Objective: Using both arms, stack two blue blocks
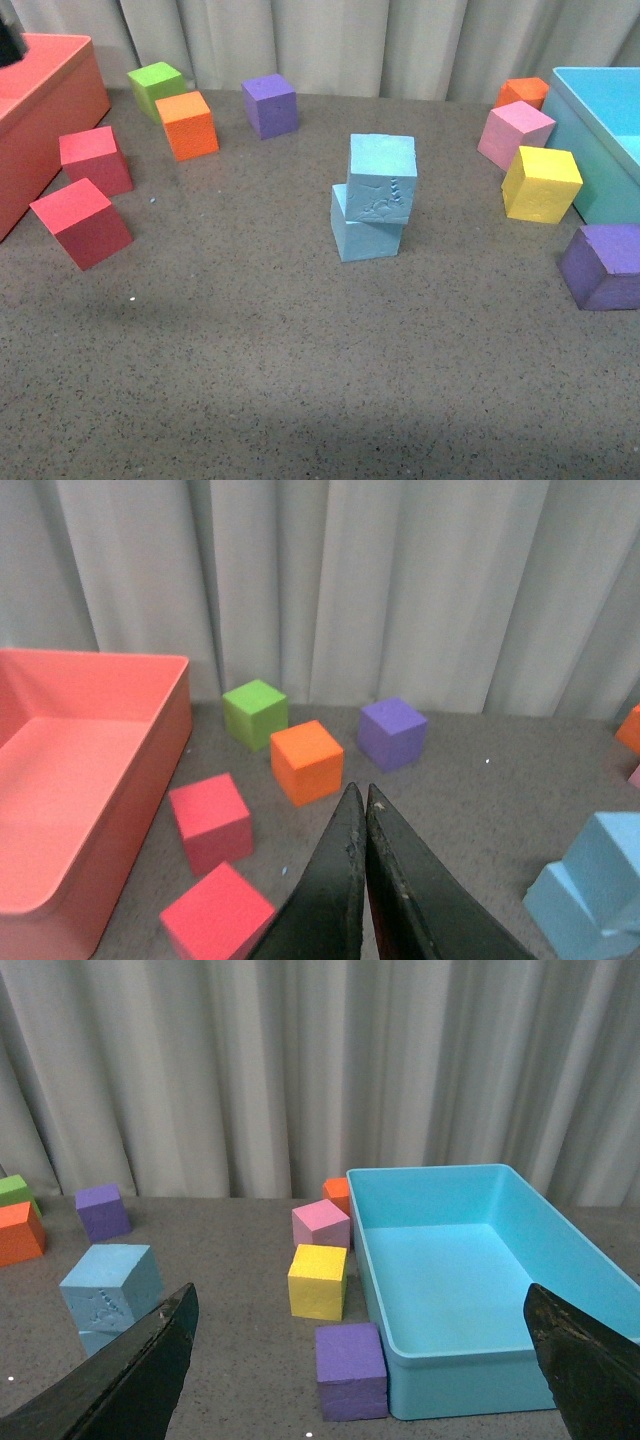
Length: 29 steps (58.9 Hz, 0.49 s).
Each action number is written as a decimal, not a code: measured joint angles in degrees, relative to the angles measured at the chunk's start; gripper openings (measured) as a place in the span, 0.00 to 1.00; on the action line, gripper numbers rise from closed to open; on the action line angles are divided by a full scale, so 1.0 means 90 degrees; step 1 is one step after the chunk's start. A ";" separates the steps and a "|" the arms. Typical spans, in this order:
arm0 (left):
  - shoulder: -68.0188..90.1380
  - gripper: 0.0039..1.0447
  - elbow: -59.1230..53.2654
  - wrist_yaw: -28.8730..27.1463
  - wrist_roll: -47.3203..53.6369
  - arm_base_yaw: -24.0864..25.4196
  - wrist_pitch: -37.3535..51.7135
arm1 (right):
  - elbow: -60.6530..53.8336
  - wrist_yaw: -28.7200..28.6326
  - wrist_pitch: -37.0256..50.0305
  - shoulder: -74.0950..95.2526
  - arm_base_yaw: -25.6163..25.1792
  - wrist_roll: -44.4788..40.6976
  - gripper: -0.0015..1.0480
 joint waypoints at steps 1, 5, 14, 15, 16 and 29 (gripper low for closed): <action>-0.0180 0.03 -0.0226 0.0090 0.0007 0.0124 -0.0039 | 0.0000 0.0000 0.0000 0.0000 0.0000 0.0000 0.91; -0.0612 0.03 -0.0534 0.0238 0.0015 0.0335 -0.0216 | 0.0000 -0.0005 0.0000 0.0000 0.0000 0.0000 0.91; -0.1715 0.03 -0.1015 0.0629 0.0017 0.0685 -0.0814 | 0.0000 -0.0002 0.0000 0.0000 0.0000 0.0000 0.91; -0.1821 0.03 -0.1056 0.0658 0.0017 0.0714 -0.0886 | 0.0000 -0.0002 0.0000 0.0000 0.0000 0.0000 0.91; -0.1936 0.03 -0.1095 0.0680 0.0017 0.0741 -0.0959 | 0.0000 -0.0002 0.0000 0.0000 0.0000 0.0000 0.91; -0.3150 0.03 -0.1406 0.0928 0.0017 0.1032 -0.1846 | 0.0000 -0.0007 0.0000 0.0000 0.0000 0.0000 0.91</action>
